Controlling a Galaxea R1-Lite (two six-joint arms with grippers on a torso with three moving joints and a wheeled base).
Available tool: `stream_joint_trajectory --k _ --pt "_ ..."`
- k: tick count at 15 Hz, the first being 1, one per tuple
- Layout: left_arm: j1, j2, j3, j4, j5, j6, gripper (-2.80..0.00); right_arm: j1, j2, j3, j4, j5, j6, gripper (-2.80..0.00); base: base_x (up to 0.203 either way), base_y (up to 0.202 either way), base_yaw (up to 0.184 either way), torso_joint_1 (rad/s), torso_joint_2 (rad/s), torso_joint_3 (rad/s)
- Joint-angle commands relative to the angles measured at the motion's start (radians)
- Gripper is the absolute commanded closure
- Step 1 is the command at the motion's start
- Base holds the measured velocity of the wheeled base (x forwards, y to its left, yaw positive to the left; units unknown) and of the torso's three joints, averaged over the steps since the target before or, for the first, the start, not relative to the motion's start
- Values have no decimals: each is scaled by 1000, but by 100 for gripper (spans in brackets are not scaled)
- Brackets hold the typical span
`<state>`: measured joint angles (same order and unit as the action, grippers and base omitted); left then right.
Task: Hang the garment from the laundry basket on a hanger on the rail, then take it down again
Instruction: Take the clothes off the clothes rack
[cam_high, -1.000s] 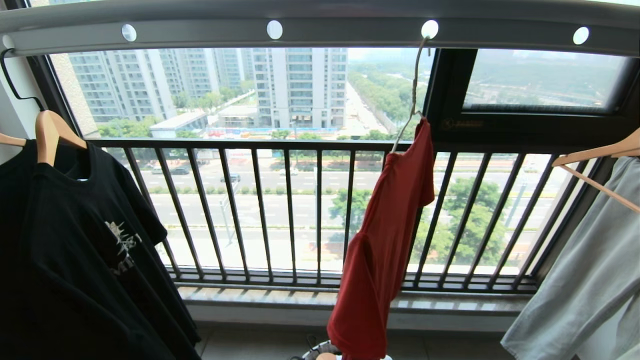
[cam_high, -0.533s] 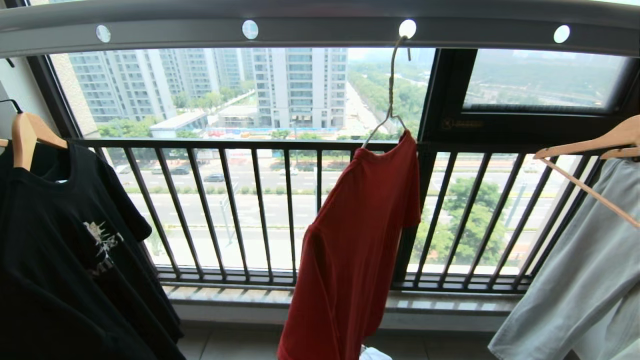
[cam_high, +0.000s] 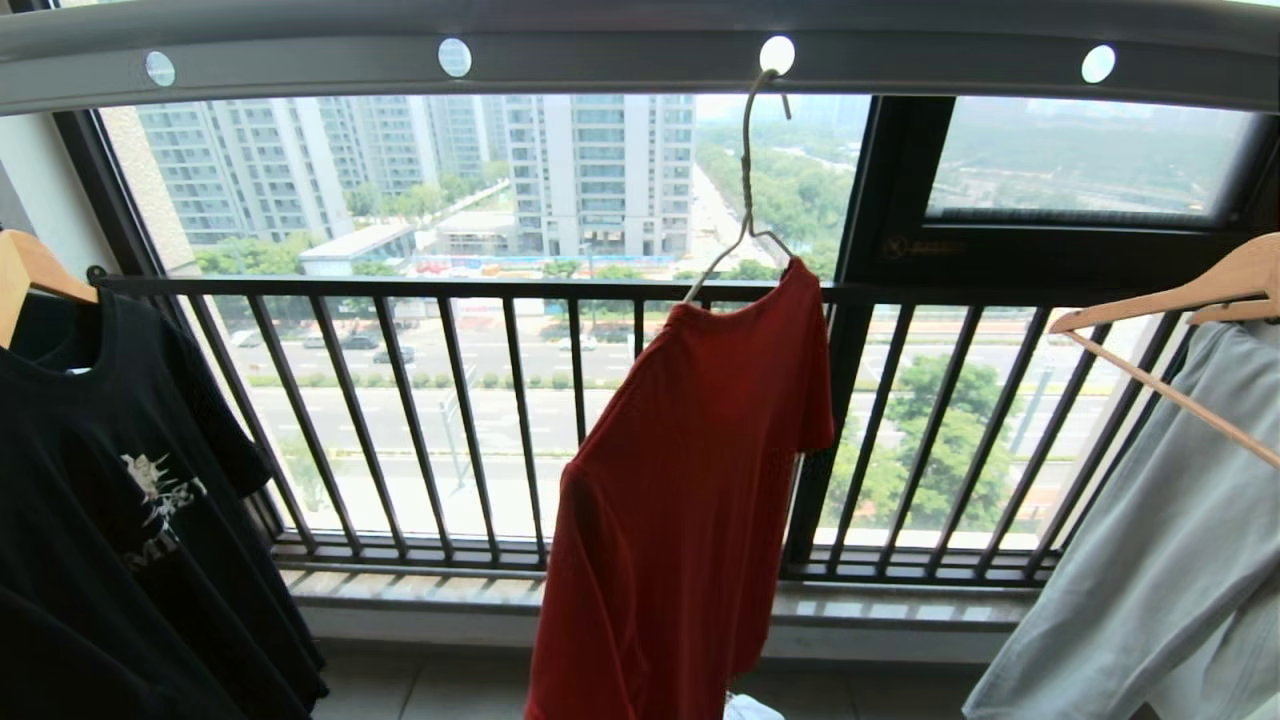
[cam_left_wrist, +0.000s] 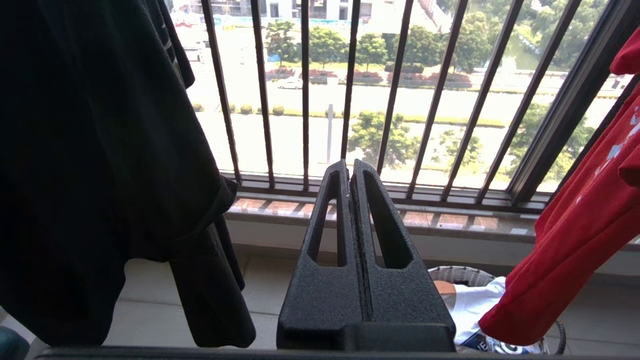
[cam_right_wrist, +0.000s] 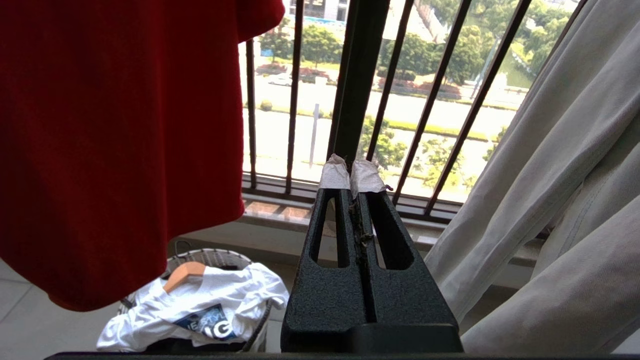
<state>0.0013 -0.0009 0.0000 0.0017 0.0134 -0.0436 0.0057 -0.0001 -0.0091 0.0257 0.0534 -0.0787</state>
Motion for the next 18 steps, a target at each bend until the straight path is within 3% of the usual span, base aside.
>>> stream_joint_trajectory --k 1,18 --pt "0 2 0 0 0 -1 0 0 2 0 0 2 -1 0 0 0 0 0 0 0" --pt "0 2 0 0 0 -1 0 0 2 0 0 2 -1 0 0 0 0 0 0 0"
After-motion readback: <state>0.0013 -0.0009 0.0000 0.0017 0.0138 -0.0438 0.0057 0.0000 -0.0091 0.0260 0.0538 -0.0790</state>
